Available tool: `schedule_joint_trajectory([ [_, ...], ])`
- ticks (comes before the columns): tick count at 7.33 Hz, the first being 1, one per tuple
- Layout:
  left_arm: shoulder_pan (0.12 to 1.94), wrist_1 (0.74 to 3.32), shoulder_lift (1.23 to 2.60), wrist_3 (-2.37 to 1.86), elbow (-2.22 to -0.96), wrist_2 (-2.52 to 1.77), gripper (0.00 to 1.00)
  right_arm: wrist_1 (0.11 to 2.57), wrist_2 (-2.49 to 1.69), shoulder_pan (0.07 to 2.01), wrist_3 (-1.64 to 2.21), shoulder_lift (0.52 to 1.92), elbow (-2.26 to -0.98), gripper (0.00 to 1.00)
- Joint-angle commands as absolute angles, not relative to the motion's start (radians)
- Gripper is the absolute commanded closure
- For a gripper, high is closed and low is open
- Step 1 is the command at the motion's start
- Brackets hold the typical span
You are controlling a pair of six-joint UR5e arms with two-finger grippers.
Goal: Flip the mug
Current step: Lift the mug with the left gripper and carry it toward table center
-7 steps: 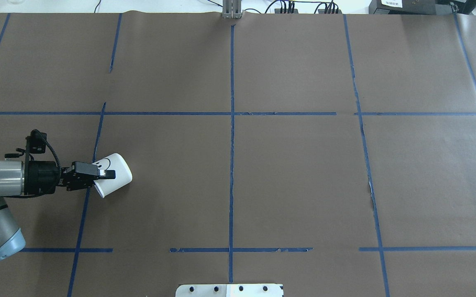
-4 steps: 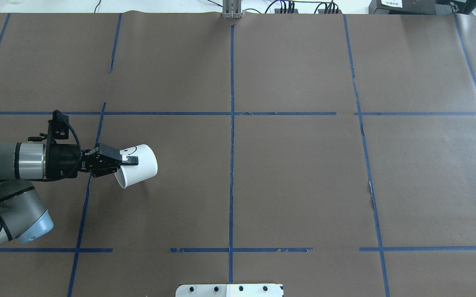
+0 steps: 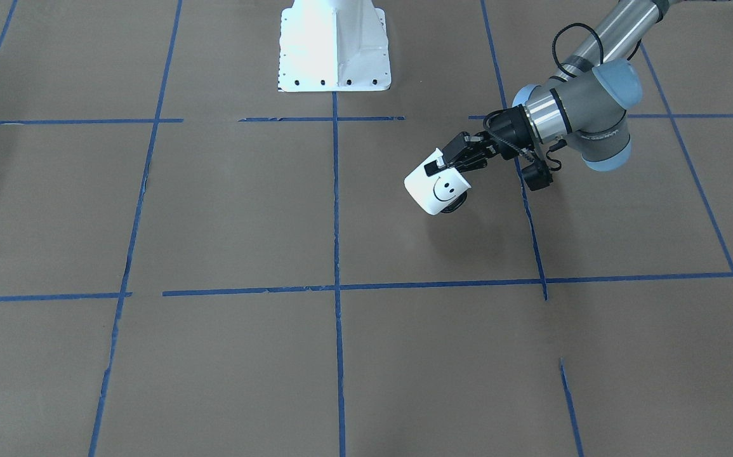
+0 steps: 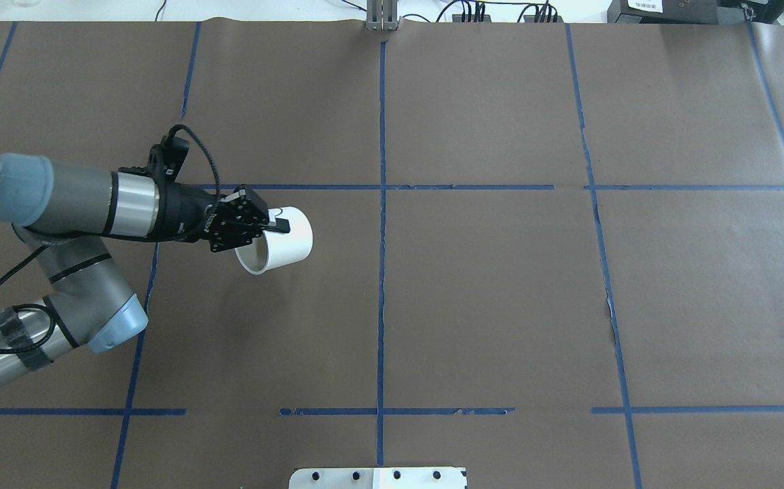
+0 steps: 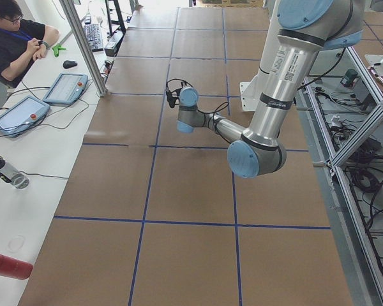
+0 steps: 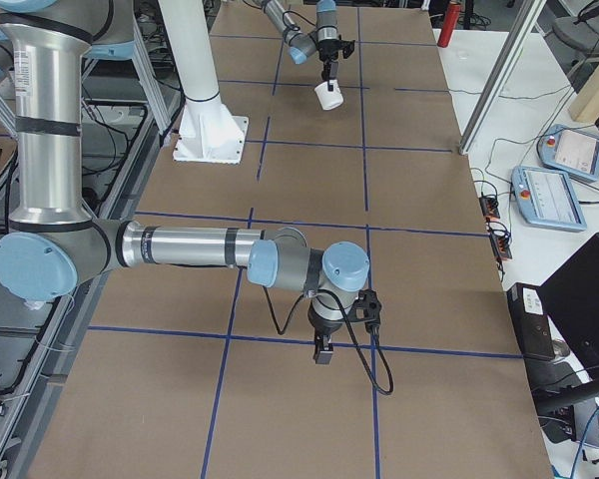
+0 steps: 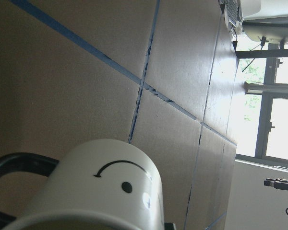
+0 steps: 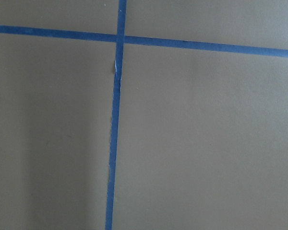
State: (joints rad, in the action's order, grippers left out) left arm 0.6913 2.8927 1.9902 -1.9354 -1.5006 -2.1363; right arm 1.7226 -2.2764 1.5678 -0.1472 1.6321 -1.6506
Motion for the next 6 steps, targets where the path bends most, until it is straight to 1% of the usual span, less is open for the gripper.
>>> schedule_joint_trajectory([
  [1,0.689,2.421,2.194,-1.921,-1.535,-2.164,1.00,1.723,-2.276,1.568,-0.147,1.632,-1.651,0.00],
  [2,0.684,2.235,2.314,-1.889,-1.529,-2.164,1.00,1.723,-2.276,1.568,-0.147,1.632,-1.651,0.00],
  [3,0.677,2.091,2.417,-1.829,-1.481,-2.166,1.00,1.723,-2.276,1.568,-0.147,1.632,-1.651,0.00],
  [4,0.676,1.924,2.524,-1.687,-1.389,-2.166,1.00,1.723,-2.276,1.568,-0.147,1.632,-1.651,0.00],
  [5,0.672,1.770,2.575,-1.545,-1.365,-2.167,1.00,1.723,-2.276,1.568,-0.147,1.632,-1.651,0.00],
  [6,0.672,1.662,2.585,-1.420,-1.362,-2.213,1.00,1.723,-2.276,1.568,-0.147,1.632,-1.652,0.00],
])
